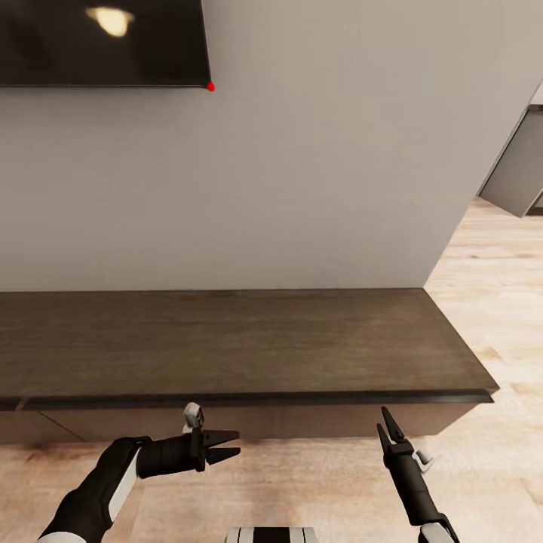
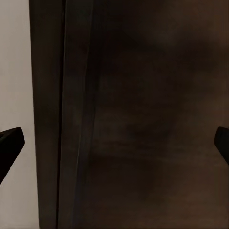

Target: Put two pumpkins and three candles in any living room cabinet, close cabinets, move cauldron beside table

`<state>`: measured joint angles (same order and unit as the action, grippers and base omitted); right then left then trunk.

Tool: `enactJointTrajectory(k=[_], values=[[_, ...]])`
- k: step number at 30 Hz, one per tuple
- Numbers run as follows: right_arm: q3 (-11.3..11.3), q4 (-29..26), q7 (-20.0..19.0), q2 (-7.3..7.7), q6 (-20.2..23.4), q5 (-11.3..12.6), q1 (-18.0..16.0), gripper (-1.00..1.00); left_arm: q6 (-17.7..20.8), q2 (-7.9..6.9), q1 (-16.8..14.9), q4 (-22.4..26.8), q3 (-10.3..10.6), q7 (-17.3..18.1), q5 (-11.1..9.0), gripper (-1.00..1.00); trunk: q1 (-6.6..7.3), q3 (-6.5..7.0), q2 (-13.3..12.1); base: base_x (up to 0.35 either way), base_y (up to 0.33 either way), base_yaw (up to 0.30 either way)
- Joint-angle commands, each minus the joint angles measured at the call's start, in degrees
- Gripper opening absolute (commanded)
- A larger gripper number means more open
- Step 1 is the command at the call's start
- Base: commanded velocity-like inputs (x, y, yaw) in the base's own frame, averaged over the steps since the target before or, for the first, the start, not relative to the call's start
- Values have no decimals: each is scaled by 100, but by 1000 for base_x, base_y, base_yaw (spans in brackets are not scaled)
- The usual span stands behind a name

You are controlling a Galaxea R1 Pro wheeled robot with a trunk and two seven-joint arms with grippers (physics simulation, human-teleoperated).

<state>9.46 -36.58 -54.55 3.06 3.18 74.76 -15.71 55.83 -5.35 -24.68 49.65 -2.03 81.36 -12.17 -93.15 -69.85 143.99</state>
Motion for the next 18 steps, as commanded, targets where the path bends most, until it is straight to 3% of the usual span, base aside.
enactJointTrajectory(k=[1, 18], values=[[-6, 3, -21, 1, 34, 48, -2, 100, 60, -1, -2, 0, 1, 11, -12, 100, 1, -4, 1, 35, 23, 0], [-12, 2, -21, 1, 25, 40, -2, 100, 68, -4, -2, 0, 1, 14, -13, 100, 8, 62, -3, 4, 2, 0]])
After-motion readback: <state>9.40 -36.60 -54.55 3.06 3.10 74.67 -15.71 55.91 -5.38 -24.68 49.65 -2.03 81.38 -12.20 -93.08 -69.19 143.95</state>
